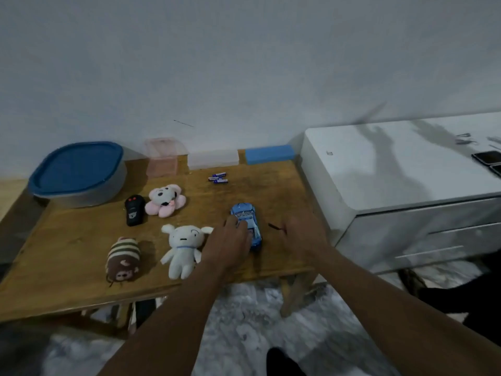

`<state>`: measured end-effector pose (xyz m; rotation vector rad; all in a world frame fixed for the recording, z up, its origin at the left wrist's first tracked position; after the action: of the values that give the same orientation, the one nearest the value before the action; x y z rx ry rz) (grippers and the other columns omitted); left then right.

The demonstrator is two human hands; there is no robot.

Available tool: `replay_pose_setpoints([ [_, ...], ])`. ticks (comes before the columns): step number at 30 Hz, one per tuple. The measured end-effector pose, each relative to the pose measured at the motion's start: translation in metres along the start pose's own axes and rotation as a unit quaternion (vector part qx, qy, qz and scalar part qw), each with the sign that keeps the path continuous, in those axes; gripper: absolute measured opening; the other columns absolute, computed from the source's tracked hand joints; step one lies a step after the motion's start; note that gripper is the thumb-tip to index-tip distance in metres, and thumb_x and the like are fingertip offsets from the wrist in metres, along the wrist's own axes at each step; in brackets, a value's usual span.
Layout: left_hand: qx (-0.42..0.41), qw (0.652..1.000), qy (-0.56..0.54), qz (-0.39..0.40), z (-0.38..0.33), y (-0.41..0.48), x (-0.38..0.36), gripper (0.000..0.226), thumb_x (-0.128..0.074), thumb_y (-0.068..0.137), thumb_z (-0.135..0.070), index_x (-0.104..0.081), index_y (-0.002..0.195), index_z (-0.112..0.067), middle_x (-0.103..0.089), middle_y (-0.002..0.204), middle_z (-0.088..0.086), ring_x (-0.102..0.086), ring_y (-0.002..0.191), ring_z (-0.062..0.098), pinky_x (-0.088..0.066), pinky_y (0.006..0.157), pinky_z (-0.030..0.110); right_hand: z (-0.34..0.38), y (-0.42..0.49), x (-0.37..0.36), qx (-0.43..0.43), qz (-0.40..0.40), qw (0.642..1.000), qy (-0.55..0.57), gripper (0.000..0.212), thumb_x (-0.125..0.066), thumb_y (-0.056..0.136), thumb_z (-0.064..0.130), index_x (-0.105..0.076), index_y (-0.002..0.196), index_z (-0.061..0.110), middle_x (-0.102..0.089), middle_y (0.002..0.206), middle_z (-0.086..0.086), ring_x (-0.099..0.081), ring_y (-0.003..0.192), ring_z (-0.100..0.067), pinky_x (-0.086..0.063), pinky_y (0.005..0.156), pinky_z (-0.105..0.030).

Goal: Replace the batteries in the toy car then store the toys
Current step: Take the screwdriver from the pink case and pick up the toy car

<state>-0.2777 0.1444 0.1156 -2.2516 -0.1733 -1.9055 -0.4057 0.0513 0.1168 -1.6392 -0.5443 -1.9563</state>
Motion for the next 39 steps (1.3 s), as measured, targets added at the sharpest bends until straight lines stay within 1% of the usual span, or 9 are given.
replay_pose_setpoints([
  [2, -0.003, 1.000, 0.011, 0.014, -0.008, 0.003, -0.007, 0.032, -0.040, 0.099, -0.024, -0.055, 0.121, -0.008, -0.048, 0.132, 0.014, -0.046, 0.117, 0.031, -0.047, 0.092, 0.045, -0.010, -0.004, -0.007, -0.004, 0.015, 1.000, -0.012, 0.017, -0.051, 0.089, 0.020, -0.064, 0.080, 0.012, -0.065, 0.080, -0.003, -0.060, 0.070, -0.019, -0.046, 0.060, -0.028],
  [5, 0.088, 0.994, -0.055, 0.033, -0.008, 0.022, -0.014, 0.042, -0.044, 0.098, -0.028, -0.042, 0.136, -0.010, -0.037, 0.143, 0.014, -0.045, 0.123, 0.032, -0.046, 0.097, 0.044, -0.026, 0.003, -0.012, -0.001, 0.026, 1.000, -0.015, 0.014, -0.051, 0.088, 0.021, -0.061, 0.080, 0.016, -0.061, 0.074, 0.000, -0.053, 0.061, -0.017, -0.040, 0.053, -0.026],
  [11, 0.266, 0.952, -0.140, 0.056, -0.012, 0.061, -0.042, 0.083, -0.049, 0.090, -0.055, -0.005, 0.151, -0.020, -0.019, 0.149, 0.024, -0.037, 0.130, 0.040, -0.039, 0.102, 0.047, -0.050, 0.037, -0.013, 0.023, 0.067, 0.997, 0.001, 0.011, -0.046, 0.092, 0.022, -0.052, 0.083, 0.019, -0.050, 0.073, 0.001, -0.050, 0.068, -0.022, -0.046, 0.075, -0.038],
  [18, 0.359, 0.912, -0.163, 0.109, -0.011, 0.079, -0.069, 0.092, -0.056, 0.087, -0.053, 0.004, 0.151, -0.024, -0.016, 0.148, 0.028, -0.033, 0.131, 0.044, -0.035, 0.105, 0.050, -0.067, 0.057, -0.023, 0.051, 0.100, 0.994, 0.017, 0.013, -0.047, 0.094, 0.024, -0.048, 0.082, 0.021, -0.050, 0.075, 0.002, -0.048, 0.070, -0.020, -0.046, 0.079, -0.039],
  [22, 0.384, 0.904, -0.155, 0.104, -0.007, 0.088, -0.071, 0.097, -0.066, 0.083, -0.047, 0.001, 0.149, -0.025, -0.025, 0.142, 0.031, -0.037, 0.127, 0.045, -0.040, 0.100, 0.049, -0.067, 0.074, -0.029, 0.056, 0.103, 0.993, 0.023, 0.014, -0.048, 0.093, 0.027, -0.059, 0.088, 0.019, -0.062, 0.081, -0.002, -0.059, 0.078, -0.023, -0.051, 0.080, -0.040],
  [27, 0.421, 0.889, -0.155, 0.091, -0.003, 0.098, -0.075, 0.094, -0.070, 0.080, -0.038, -0.005, 0.146, -0.023, -0.033, 0.134, 0.033, -0.040, 0.121, 0.044, -0.040, 0.096, 0.047, -0.065, 0.088, -0.037, 0.060, 0.101, 0.992, 0.037, 0.016, -0.052, 0.091, 0.031, -0.061, 0.087, 0.019, -0.063, 0.080, -0.002, -0.061, 0.079, -0.024, -0.051, 0.080, -0.042],
  [33, 0.434, 0.873, -0.201, 0.098, 0.009, 0.102, -0.077, 0.106, -0.082, 0.066, -0.032, -0.006, 0.141, -0.026, -0.043, 0.129, 0.023, -0.049, 0.116, 0.038, -0.047, 0.089, 0.045, -0.067, 0.100, -0.035, 0.071, 0.108, 0.991, 0.029, 0.013, -0.053, 0.091, 0.026, -0.062, 0.088, 0.018, -0.065, 0.082, -0.002, -0.061, 0.079, -0.023, -0.051, 0.080, -0.041],
  [36, 0.424, 0.858, -0.283, 0.062, 0.015, 0.098, -0.067, 0.097, -0.085, 0.062, -0.023, -0.018, 0.132, -0.023, -0.050, 0.116, 0.009, -0.056, 0.104, 0.029, -0.049, 0.073, 0.035, -0.067, 0.107, -0.035, 0.081, 0.108, 0.991, 0.016, 0.013, -0.052, 0.091, 0.025, -0.057, 0.080, 0.021, -0.058, 0.074, 0.000, -0.057, 0.072, -0.022, -0.051, 0.076, -0.039],
  [39, 0.399, 0.805, -0.438, -0.004, 0.019, 0.093, -0.055, 0.076, -0.082, 0.061, -0.018, -0.037, 0.121, -0.014, -0.057, 0.096, 0.002, -0.061, 0.083, 0.019, -0.050, 0.062, 0.031, -0.064, 0.115, -0.031, 0.073, 0.106, 0.991, 0.029, 0.018, -0.052, 0.090, 0.031, -0.051, 0.073, 0.025, -0.056, 0.072, 0.003, -0.057, 0.070, -0.019, -0.049, 0.070, -0.034],
])
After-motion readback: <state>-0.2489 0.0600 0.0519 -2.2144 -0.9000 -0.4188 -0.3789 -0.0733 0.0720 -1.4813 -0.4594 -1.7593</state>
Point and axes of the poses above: each hand's wrist, its own y-axis towards the middle knuckle, its own x-axis out of the back of the hand, z = x × y, the point moved 6 cm from there along y, towards the middle knuckle
